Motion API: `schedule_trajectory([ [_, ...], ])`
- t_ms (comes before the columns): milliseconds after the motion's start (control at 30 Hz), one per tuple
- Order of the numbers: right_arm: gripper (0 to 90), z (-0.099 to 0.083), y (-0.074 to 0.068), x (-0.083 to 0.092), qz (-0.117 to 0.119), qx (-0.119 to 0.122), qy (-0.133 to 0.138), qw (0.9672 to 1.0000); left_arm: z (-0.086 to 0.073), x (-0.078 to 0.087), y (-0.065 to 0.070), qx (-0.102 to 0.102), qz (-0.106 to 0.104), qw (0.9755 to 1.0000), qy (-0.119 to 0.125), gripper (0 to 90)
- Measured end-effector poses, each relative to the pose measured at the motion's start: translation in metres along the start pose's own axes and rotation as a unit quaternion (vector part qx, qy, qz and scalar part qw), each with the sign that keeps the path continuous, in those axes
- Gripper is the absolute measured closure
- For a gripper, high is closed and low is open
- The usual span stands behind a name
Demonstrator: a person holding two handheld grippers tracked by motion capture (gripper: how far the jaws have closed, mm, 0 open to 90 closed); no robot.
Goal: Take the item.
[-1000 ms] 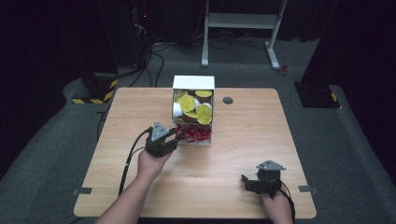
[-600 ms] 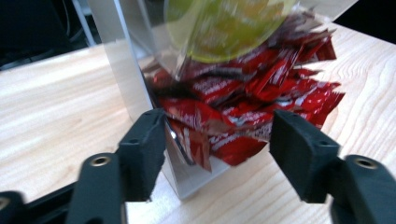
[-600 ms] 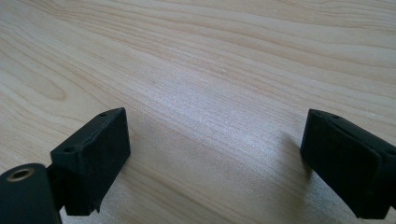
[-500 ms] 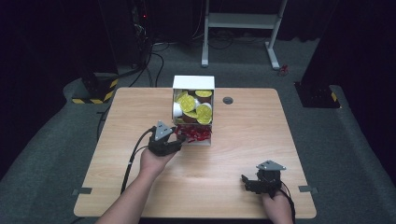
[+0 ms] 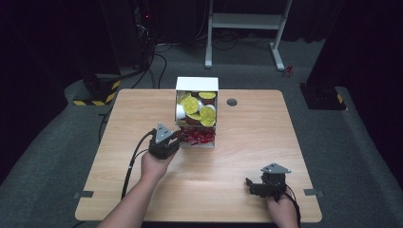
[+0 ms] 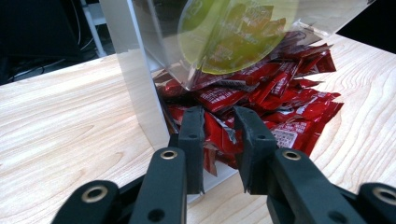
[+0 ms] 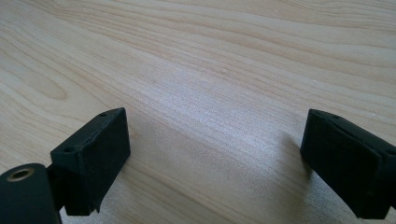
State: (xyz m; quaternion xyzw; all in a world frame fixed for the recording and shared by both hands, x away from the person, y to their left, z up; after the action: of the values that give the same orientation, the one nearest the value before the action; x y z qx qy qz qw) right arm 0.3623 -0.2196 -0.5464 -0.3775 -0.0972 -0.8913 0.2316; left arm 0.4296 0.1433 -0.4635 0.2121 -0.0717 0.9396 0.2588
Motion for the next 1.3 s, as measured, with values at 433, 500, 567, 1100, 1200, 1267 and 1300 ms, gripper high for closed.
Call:
schedule_trajectory([
  [433,8.0,0.0,0.0,0.0,0.0,-0.002,-0.001,1.0,-0.001,0.011,0.0,0.002,-0.011,0.9998,0.015,82.4],
  [500,8.0,0.0,0.0,0.0,0.0,-0.002,-0.001,1.0,-0.001,0.013,0.0,0.002,-0.012,0.9998,0.016,82.8],
  [567,8.0,0.0,0.0,0.0,0.0,-0.002,-0.001,1.0,-0.001,0.014,0.001,0.0,-0.011,0.9998,0.017,83.0],
  [1100,8.0,0.0,-0.001,0.0,0.004,0.003,-0.001,1.0,-0.005,0.033,0.003,0.019,-0.025,0.9988,0.038,83.5],
  [1200,8.0,0.0,-0.001,0.0,0.004,0.003,-0.001,1.0,-0.005,0.036,0.003,0.024,-0.027,0.9985,0.041,83.4],
  [1267,8.0,0.0,-0.001,0.0,0.004,0.003,-0.001,1.0,-0.006,0.039,0.003,0.025,-0.029,0.9984,0.042,83.4],
  [1300,8.0,0.0,-0.001,0.0,0.004,0.003,-0.001,1.0,-0.006,0.04,0.003,0.026,-0.03,0.9983,0.042,83.5],
])
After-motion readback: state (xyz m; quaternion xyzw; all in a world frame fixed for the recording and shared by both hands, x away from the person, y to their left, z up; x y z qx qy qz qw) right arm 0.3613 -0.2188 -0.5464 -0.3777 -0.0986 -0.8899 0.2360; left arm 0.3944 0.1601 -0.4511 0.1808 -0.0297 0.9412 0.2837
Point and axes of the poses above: each handheld gripper's, and its own axes: x roughly backward along the jaws, z roughly out of its top, y roughly to its right, the point moved 3 cm from there along -x, roughly forward along the jaws, and after that the axes turned 1 degree about z, right-handed, at the moved point
